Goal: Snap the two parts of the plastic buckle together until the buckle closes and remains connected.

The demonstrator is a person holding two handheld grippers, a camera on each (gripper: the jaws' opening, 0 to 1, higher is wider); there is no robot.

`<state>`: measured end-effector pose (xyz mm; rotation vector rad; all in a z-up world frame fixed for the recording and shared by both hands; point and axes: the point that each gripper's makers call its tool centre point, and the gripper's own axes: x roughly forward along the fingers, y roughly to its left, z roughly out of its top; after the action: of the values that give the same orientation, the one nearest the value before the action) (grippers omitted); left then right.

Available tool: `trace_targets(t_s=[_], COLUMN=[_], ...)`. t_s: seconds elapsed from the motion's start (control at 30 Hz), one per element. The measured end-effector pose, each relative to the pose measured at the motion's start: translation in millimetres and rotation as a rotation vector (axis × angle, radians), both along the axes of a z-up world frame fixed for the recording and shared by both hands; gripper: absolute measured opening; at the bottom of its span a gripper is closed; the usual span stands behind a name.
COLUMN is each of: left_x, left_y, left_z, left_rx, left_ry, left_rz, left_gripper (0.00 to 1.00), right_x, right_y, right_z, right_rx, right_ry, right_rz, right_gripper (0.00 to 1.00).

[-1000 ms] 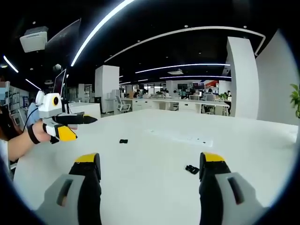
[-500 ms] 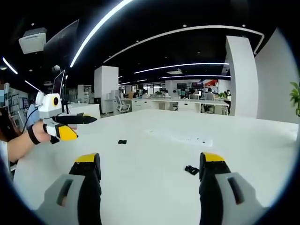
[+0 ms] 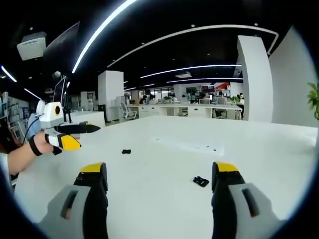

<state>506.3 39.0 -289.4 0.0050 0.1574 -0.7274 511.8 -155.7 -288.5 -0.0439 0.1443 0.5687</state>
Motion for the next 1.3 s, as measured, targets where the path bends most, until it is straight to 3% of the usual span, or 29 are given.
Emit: trace_targets(t_s=[1.3], left_x=[22.8], left_y=[3], left_z=[-9.4], left_rx=[0.009], left_ry=[0.034], left_rz=[0.01], left_gripper=[0.84], right_x=[24], right_y=[-11], right_z=[-5.4], right_rx=[-0.008], right_ry=[0.033], right_rz=[-0.02], right_gripper=[0.85])
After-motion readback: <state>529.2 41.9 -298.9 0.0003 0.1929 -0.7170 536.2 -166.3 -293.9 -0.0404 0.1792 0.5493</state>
